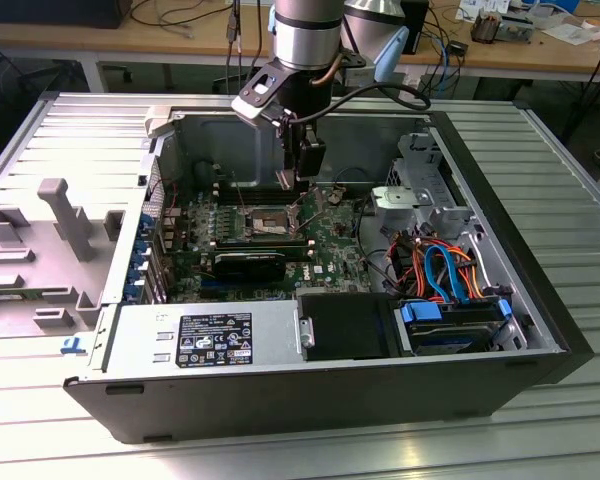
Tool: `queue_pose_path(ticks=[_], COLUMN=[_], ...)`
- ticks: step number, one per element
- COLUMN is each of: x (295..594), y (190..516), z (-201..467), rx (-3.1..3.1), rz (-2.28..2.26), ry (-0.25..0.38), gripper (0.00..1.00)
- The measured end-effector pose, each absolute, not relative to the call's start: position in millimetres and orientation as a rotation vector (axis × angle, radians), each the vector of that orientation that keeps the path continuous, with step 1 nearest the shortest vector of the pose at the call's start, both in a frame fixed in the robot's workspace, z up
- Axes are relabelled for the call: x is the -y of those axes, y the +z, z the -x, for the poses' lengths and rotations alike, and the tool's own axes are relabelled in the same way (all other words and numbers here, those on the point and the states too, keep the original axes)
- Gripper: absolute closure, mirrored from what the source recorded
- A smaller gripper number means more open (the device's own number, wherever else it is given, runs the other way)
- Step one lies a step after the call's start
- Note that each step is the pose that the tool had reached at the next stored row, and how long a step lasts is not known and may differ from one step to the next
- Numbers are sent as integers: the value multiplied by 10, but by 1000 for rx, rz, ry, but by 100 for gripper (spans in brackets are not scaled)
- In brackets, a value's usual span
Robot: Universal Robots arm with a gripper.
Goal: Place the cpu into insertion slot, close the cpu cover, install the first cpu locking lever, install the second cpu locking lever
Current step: 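Place the cpu into insertion slot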
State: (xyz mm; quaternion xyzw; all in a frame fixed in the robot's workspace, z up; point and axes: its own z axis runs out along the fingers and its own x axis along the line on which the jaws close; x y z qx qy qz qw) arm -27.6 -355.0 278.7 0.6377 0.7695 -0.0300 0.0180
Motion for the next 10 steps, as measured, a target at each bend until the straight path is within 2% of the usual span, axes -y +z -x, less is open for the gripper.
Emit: queue_pose_path(ticks=[10], x=[3550], y=[2785], z=[276], rx=[-2387], rz=[-1985], ry=[-93], gripper=[46])
